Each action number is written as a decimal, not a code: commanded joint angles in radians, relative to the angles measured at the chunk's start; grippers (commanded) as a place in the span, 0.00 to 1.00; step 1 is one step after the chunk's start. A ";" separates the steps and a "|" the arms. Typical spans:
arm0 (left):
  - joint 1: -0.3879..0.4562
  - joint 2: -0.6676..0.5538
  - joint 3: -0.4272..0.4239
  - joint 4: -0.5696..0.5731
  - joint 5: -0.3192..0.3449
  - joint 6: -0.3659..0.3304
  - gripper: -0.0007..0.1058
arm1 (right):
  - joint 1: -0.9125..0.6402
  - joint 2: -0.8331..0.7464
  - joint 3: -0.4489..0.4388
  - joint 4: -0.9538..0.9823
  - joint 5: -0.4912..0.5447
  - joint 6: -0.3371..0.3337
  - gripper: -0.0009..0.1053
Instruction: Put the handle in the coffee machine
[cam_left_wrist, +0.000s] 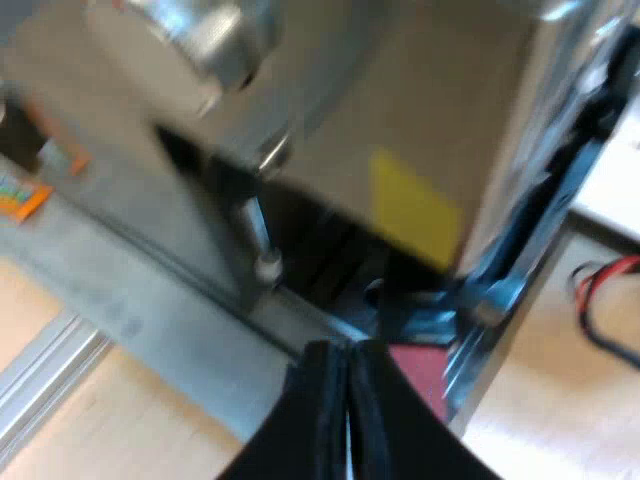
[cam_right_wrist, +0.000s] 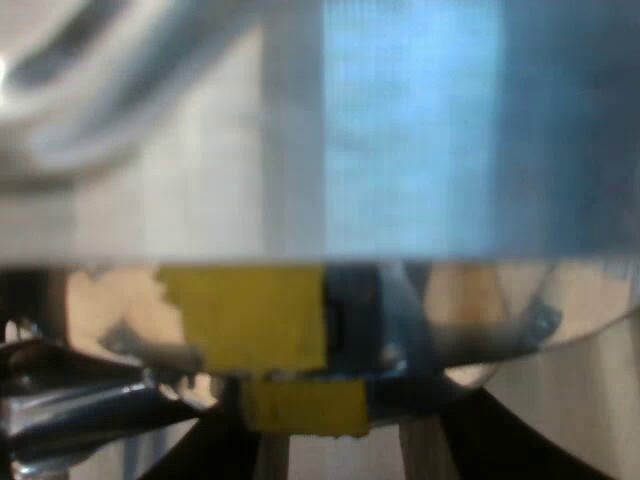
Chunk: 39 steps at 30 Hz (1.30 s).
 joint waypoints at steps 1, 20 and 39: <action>-0.001 0.004 -0.006 -0.009 -0.044 -0.012 0.01 | 0.000 -0.141 -0.022 -0.067 -0.021 -0.006 0.29; -0.001 0.037 -0.006 -0.079 -0.133 -0.012 0.01 | 0.000 -0.195 -0.022 -0.051 -0.021 -0.006 0.29; -0.001 0.140 -0.006 -0.068 -0.158 -0.012 0.01 | 0.000 -0.218 -0.022 -0.058 -0.021 0.031 0.29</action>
